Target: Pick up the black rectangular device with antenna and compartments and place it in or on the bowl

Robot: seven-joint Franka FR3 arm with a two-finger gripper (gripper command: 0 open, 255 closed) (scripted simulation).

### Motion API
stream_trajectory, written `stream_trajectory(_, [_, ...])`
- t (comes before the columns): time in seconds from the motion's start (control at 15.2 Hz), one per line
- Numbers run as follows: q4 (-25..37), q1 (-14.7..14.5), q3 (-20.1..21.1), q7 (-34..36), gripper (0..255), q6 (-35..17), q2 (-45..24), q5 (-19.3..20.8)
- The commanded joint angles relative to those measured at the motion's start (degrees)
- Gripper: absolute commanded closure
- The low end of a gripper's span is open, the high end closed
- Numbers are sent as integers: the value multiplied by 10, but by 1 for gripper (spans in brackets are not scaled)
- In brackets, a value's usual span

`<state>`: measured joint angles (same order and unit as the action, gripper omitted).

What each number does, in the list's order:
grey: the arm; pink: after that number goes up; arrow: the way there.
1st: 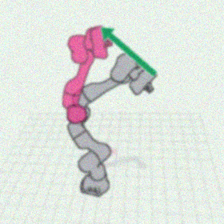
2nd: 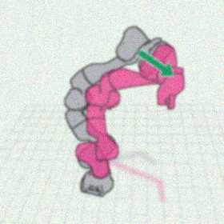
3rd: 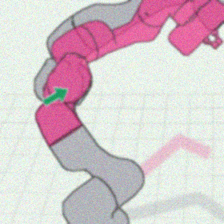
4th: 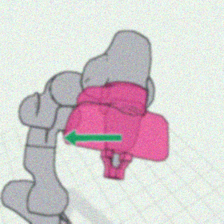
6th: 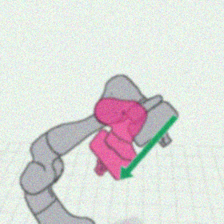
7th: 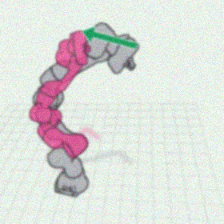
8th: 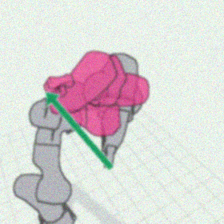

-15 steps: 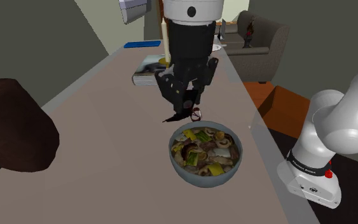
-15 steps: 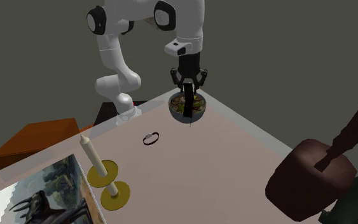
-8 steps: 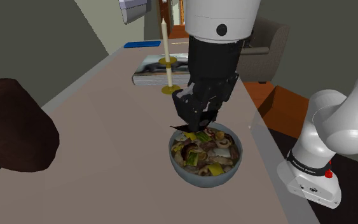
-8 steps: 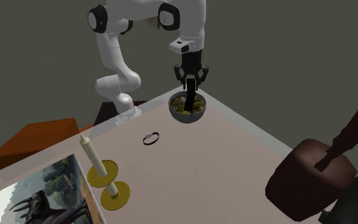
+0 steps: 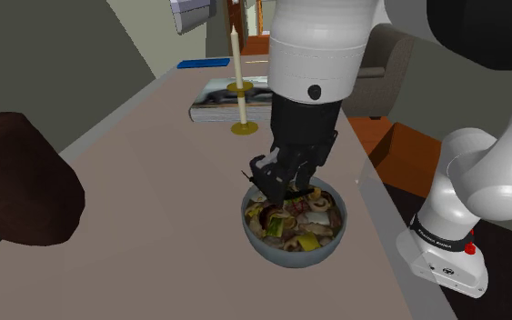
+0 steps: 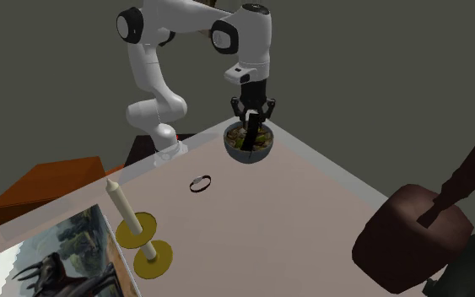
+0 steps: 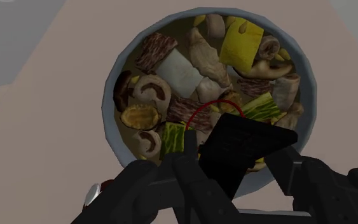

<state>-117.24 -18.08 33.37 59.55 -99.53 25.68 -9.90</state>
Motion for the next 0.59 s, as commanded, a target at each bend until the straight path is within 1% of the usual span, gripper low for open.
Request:
stream_trajectory(0.0, [-6,0,1,0,255,-5,-1,-1])
stream_trajectory(0.33, [-6,0,1,0,255,-5,-1,-1])
stream_trajectory(0.4, [-7,0,0,-1,0,-5,-1,-1])
stream_trajectory(0.53, [-7,-1,0,-1,0,-5,0,-1])
